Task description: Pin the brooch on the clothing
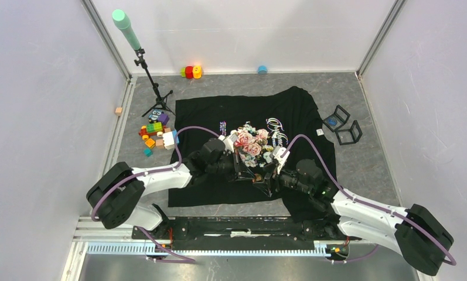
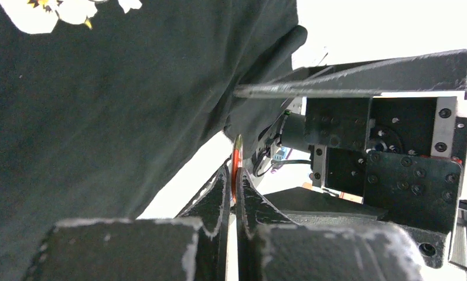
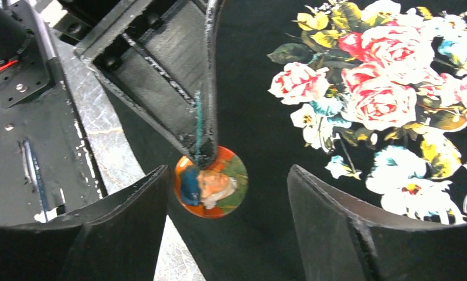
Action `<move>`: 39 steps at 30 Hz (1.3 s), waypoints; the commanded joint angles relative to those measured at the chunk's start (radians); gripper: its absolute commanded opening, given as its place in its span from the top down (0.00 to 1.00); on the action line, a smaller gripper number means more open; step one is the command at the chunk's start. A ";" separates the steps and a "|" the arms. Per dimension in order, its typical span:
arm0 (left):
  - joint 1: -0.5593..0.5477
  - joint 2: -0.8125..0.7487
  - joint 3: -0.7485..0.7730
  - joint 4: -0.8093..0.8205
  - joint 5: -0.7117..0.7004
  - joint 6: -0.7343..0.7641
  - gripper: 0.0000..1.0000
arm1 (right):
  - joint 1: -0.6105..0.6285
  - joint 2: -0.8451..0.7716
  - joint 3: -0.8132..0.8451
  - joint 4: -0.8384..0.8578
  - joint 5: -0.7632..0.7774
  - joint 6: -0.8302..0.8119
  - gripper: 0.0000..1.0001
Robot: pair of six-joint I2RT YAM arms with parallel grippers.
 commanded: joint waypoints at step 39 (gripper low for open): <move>0.266 0.264 0.462 -0.555 0.404 0.224 0.98 | 0.246 0.330 0.456 -0.322 0.588 -0.292 0.28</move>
